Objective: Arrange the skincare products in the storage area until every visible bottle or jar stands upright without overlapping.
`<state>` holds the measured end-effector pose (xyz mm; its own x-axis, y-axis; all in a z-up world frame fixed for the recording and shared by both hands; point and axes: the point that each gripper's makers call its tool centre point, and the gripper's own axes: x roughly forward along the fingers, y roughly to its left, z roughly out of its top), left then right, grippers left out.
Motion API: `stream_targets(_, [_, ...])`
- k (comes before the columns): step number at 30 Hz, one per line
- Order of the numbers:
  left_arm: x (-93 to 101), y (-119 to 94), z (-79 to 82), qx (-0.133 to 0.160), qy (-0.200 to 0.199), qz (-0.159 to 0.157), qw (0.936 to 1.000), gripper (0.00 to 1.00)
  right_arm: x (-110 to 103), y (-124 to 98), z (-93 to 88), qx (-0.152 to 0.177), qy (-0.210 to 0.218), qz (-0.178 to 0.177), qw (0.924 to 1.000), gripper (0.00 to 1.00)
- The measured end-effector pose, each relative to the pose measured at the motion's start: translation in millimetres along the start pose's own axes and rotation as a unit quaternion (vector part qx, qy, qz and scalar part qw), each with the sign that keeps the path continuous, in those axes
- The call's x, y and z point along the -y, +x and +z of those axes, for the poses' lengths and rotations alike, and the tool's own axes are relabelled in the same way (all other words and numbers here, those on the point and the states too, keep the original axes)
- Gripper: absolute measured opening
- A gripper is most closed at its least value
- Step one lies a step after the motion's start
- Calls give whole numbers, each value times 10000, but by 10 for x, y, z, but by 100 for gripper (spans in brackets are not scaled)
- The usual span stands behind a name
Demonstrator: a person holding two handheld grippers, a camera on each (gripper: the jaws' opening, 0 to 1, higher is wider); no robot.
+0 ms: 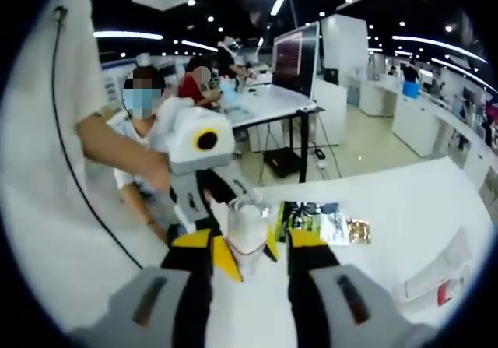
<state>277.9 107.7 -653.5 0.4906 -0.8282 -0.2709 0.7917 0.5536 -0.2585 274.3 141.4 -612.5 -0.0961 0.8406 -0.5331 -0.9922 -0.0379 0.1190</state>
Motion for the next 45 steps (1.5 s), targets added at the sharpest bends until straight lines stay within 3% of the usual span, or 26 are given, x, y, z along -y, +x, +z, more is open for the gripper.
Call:
stream_targets(5, [87,29,33,16,127,-353,9993,22,-77,14,1,125,230,2,9997,30])
stream_targets(8, [132,39,68,94,159,-532,9984,22,-61,8,17,259,284,-196,9991,23])
stream_targets(12, [119,48,94,131,195,-526,9983,22,-33,-12,30,374,435,-308,9979,21])
stream_targets(16, [110,54,88,128,202,-502,9985,23,-24,-5,34,432,322,-363,9979,19])
stream_targets(19, [51,41,96,169,116,-382,9991,23,34,10,50,632,500,-480,9956,19])
stream_targets(21, [-1,36,91,189,-141,-321,9992,25,98,5,55,850,863,-552,9911,19])
stream_targets(24, [-96,45,6,14,-87,-66,9999,36,225,-28,-10,960,981,-725,9879,19])
stream_targets(28, [-211,42,-124,-247,-68,296,9992,46,414,-101,-157,937,1150,-1024,9836,19])
stream_targets(30, [-302,27,-182,-244,-170,541,9981,49,478,-127,-201,907,1217,-1142,9818,19])
stream_targets(33, [-428,-5,-266,-215,-573,914,9939,49,698,-184,-299,838,1173,-1632,9760,19])
stream_targets(34, [-449,-7,-280,-147,-741,1033,9918,49,711,-183,-305,839,1128,-1637,9764,19])
stream_targets(37, [-420,11,-289,-38,-832,1050,9910,49,891,-197,-386,804,1144,-1978,9702,19])
stream_targets(41, [-356,62,-376,-35,-994,1182,9880,49,1206,-218,-540,688,1359,-2515,9558,19])
stream_targets(45, [-336,79,-417,30,-1244,1271,9841,49,1409,-194,-631,686,1482,-2653,9502,19])
